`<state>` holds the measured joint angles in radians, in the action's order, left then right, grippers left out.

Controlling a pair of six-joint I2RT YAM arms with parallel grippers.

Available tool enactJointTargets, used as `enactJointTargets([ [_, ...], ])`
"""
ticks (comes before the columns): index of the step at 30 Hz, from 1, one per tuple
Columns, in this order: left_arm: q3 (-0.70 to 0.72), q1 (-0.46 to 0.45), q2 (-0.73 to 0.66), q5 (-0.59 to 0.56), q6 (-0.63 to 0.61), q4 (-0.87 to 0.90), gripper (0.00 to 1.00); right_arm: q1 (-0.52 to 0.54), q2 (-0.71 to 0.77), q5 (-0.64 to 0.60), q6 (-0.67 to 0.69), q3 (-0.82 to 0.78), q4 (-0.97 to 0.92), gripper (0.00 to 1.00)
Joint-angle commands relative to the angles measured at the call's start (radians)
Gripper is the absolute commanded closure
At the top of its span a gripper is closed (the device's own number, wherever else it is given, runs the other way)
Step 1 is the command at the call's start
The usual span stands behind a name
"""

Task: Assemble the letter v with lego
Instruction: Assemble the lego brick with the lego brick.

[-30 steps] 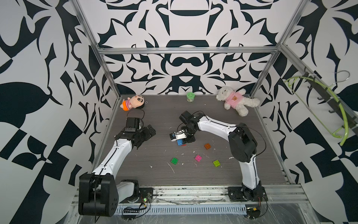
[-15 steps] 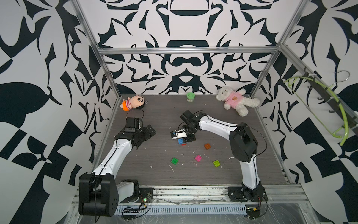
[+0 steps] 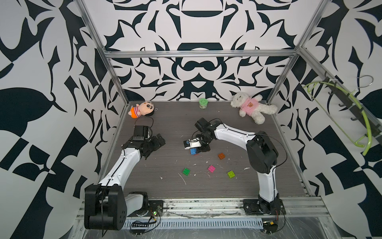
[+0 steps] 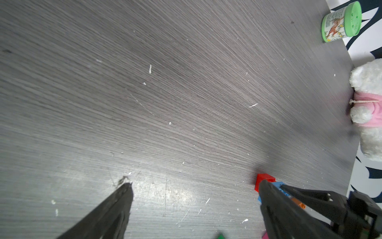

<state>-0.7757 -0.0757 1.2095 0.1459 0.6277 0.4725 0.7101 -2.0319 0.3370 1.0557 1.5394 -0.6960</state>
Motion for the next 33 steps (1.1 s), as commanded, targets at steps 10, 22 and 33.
enactJointTargets([
  [10,0.019,0.014,-0.027,-0.012,-0.025,0.043,0.01,-0.011,-0.057,0.014,0.004,0.068,-0.087,1.00],
  [22,0.026,0.016,-0.033,-0.015,-0.026,0.040,0.01,0.032,-0.097,-0.177,-0.014,0.107,-0.146,1.00],
  [33,0.031,0.025,-0.047,-0.014,-0.036,0.048,0.01,0.047,-0.129,-0.165,-0.042,0.089,-0.126,1.00],
])
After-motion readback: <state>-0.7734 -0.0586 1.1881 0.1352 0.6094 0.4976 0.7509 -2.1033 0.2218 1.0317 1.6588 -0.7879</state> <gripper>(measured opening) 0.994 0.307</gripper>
